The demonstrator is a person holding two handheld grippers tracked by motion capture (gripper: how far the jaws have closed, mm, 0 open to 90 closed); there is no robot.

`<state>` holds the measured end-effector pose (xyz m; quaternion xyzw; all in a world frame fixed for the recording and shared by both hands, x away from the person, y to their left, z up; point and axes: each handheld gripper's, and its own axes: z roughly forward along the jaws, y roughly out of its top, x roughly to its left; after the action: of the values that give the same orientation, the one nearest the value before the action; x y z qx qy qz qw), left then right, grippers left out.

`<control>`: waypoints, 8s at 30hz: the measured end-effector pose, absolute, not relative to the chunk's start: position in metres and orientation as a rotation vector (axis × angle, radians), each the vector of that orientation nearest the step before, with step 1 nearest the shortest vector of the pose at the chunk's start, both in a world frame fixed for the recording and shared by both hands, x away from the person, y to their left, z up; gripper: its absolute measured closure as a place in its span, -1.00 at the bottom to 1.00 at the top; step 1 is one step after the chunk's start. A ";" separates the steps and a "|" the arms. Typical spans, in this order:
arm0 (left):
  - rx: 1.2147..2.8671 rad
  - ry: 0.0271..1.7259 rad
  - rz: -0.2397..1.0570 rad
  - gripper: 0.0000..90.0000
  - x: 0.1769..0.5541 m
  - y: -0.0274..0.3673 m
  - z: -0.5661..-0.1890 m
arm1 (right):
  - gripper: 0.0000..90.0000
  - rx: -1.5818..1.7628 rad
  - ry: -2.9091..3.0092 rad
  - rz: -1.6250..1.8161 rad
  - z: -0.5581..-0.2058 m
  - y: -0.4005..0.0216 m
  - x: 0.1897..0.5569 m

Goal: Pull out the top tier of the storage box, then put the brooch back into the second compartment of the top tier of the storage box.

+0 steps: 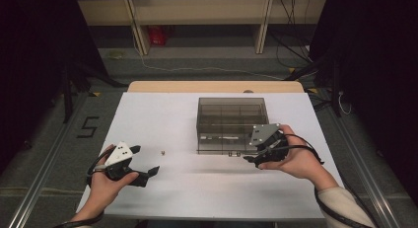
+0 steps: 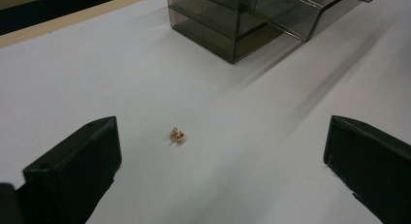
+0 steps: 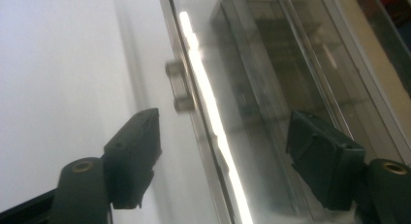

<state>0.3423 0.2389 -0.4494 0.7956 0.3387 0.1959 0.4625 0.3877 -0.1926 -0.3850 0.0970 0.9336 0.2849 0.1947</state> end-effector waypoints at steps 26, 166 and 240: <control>1.959 0.836 0.490 -1.00 0.342 0.238 -0.449 | -0.54 0.604 2.314 1.294 -0.405 -0.183 0.351; 2.202 1.233 0.411 0.25 0.423 0.187 -0.481 | -0.63 0.880 2.144 1.465 -0.424 -0.241 0.321; 2.262 1.255 0.375 0.74 0.427 0.178 -0.480 | -0.62 0.888 2.160 1.452 -0.425 -0.239 0.321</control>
<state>0.4266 0.1784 -0.4796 0.8354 0.4636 0.1385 0.2606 0.3210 -0.2387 -0.4251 0.3167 0.7705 0.5178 0.1946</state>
